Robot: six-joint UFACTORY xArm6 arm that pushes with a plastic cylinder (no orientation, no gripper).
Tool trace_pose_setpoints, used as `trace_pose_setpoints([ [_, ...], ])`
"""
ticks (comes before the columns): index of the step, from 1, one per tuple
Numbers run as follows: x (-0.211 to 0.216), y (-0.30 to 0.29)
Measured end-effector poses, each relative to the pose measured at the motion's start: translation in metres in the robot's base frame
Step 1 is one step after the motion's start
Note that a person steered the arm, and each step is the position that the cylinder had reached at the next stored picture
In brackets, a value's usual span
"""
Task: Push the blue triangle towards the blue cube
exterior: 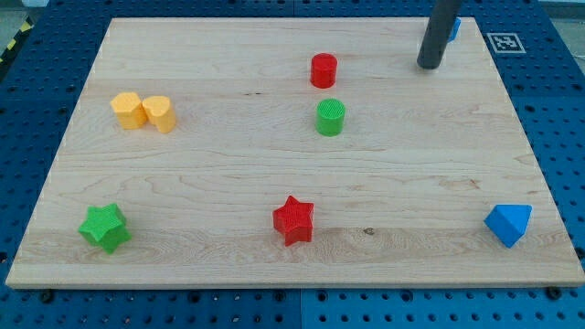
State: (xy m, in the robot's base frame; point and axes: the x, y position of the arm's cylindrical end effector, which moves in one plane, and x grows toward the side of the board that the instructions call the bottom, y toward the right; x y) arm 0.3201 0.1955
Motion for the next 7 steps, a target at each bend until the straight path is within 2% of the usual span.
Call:
trace_pose_setpoints([
  [2, 0.127, 0.031],
  [3, 0.16, 0.084],
  [5, 0.273, 0.149],
  [6, 0.284, 0.147],
  [7, 0.296, 0.115],
])
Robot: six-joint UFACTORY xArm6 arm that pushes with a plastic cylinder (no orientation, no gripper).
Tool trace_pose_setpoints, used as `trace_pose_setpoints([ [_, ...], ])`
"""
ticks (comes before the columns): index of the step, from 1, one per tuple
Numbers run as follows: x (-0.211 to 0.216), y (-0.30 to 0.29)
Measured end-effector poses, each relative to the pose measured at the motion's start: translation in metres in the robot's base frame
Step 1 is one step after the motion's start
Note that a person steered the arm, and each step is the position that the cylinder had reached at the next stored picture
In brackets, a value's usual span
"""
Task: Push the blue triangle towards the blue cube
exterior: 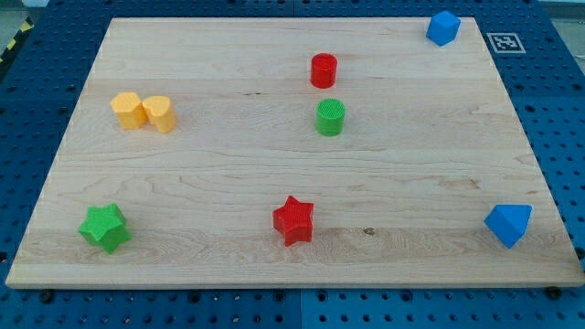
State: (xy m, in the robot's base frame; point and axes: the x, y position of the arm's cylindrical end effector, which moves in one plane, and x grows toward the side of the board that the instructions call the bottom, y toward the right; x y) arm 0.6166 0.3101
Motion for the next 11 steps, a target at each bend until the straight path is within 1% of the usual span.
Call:
trace_pose_setpoints([
  [1, -0.001, -0.058],
  [2, -0.003, -0.061],
  [4, -0.054, -0.059],
  [5, -0.054, -0.064],
  [6, -0.041, -0.076],
  [9, -0.039, -0.12],
  [10, -0.043, -0.119],
  [11, -0.067, -0.114],
])
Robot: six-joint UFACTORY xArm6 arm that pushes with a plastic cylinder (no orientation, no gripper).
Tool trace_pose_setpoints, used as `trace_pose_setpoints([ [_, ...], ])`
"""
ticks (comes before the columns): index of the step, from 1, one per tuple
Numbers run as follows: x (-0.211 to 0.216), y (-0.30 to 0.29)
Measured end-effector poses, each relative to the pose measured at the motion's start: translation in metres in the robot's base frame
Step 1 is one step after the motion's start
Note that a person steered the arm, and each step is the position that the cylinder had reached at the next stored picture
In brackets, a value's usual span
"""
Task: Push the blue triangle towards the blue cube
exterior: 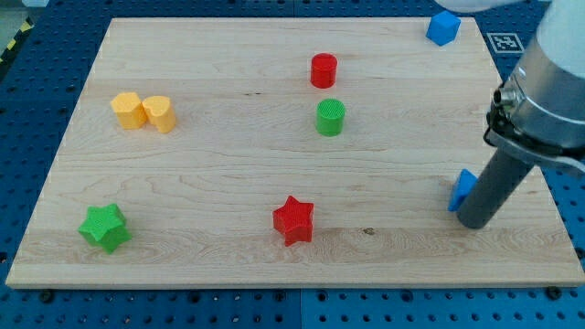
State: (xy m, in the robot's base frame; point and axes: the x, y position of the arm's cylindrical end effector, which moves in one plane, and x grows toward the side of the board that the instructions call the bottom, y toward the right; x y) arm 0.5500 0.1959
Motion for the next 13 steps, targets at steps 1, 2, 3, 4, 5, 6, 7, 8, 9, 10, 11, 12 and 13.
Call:
trace_pose_setpoints([
  [1, -0.025, 0.014],
  [2, -0.05, 0.021],
  [3, -0.05, 0.019],
  [4, -0.049, 0.009],
  [5, -0.048, -0.006],
  [6, -0.048, -0.021],
  [7, -0.058, -0.024],
  [8, -0.079, -0.024],
  [9, -0.101, -0.021],
  [10, -0.103, -0.007],
  [11, -0.103, 0.031],
  [12, -0.11, 0.044],
  [13, -0.118, 0.043],
])
